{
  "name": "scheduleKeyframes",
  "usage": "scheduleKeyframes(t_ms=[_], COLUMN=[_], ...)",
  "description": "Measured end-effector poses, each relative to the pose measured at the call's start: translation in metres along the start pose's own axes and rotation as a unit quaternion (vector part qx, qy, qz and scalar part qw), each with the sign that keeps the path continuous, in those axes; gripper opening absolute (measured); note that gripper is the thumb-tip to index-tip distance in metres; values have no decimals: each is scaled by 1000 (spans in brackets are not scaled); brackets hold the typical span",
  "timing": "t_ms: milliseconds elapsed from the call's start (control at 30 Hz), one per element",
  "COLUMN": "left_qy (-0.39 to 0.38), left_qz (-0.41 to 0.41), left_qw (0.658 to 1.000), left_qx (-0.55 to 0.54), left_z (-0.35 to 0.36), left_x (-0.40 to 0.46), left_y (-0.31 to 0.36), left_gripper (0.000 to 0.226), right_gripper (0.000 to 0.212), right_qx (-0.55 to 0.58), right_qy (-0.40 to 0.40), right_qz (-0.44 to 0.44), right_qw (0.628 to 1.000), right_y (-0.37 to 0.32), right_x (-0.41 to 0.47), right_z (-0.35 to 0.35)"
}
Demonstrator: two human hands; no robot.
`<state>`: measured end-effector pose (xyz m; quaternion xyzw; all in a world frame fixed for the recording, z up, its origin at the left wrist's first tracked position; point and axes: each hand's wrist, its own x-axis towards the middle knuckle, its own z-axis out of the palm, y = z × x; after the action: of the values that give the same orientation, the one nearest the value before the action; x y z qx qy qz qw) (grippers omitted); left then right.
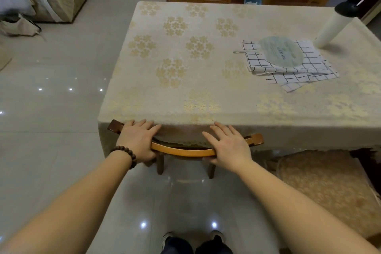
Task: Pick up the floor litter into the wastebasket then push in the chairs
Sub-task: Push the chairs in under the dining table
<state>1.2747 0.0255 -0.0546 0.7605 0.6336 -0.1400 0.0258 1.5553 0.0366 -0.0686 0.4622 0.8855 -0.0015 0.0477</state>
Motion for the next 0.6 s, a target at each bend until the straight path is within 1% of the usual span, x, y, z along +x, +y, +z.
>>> scheduleKeyframes(t_ms=[133, 233, 333, 467, 533, 600], left_qy=[2, 12, 12, 7, -8, -25], left_qz=[-8, 5, 18, 18, 11, 5], left_qw=[1000, 1000, 1000, 1000, 1000, 1000], left_qx=[-16, -24, -21, -8, 5, 3], left_z=[-5, -7, -5, -2, -6, -10], left_x=[9, 15, 15, 16, 17, 14], left_y=[24, 32, 26, 23, 26, 27], left_gripper=[91, 94, 96, 98, 101, 106], right_gripper=[81, 84, 82, 78, 80, 86], right_qx=[0, -1, -13, -67, -86, -65], right_qy=[-15, -36, -47, -55, -58, -52], right_qz=[3, 19, 30, 53, 73, 111], right_qw=[1000, 999, 998, 995, 992, 990], right_y=[30, 41, 35, 27, 24, 17], right_x=[0, 2, 3, 3, 2, -2], right_z=[-3, -6, -8, -9, -10, -10])
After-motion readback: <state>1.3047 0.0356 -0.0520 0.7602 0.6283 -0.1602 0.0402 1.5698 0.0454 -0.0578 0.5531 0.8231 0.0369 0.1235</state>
